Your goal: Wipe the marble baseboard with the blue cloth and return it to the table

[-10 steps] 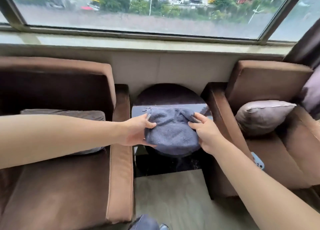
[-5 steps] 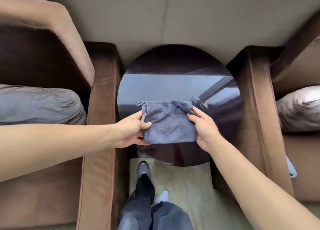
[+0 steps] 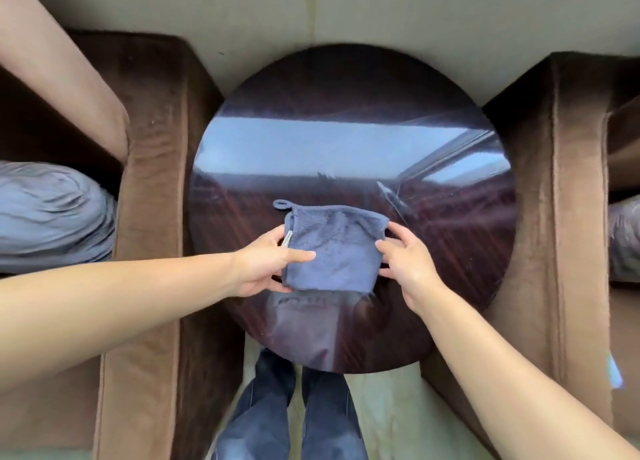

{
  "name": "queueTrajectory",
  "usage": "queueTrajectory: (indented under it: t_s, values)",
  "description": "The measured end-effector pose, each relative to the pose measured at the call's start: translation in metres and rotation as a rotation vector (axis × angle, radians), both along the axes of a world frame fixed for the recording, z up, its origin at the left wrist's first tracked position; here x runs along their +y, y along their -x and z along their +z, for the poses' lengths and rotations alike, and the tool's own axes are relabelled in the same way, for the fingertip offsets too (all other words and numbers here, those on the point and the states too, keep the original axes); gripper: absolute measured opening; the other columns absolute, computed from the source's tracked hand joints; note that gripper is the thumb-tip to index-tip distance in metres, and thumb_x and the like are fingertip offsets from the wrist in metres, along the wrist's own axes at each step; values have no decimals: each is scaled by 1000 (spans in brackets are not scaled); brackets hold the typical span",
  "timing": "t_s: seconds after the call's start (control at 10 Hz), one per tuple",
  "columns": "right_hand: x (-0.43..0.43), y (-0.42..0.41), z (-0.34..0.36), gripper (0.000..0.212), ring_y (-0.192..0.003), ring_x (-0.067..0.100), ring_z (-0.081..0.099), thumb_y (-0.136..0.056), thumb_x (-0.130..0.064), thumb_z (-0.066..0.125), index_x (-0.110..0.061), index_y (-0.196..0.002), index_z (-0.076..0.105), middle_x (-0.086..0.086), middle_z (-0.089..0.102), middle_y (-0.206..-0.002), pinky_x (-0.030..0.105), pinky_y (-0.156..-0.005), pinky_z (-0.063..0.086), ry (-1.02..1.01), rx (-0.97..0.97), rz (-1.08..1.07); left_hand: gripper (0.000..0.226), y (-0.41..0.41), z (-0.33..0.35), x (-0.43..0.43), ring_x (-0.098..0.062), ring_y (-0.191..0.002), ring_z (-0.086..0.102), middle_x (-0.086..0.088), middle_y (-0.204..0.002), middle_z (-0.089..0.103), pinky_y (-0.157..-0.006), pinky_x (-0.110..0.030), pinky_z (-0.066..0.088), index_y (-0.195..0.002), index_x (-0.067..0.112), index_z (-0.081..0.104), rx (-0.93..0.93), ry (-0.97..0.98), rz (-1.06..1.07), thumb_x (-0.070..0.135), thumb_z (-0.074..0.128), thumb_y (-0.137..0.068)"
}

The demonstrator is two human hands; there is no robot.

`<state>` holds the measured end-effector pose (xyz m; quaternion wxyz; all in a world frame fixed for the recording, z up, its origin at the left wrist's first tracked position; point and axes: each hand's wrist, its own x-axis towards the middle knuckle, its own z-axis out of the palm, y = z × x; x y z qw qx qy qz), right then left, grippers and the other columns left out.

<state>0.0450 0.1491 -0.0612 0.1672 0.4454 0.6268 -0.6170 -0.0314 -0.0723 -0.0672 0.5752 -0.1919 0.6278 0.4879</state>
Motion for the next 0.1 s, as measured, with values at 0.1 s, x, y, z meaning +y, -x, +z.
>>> queueTrajectory:
  t_s: [0.1]
  values:
    - [15,3,20,52,-90,19,64,-94,-8,54,-16,-144,44,1,65,-111,33,-72,51,-49,-33,90,72,7,30,12,-24,-92,62,-3,-118,65,-82,-45,48,-140,29,37,132,298,-89,35,76,-80]
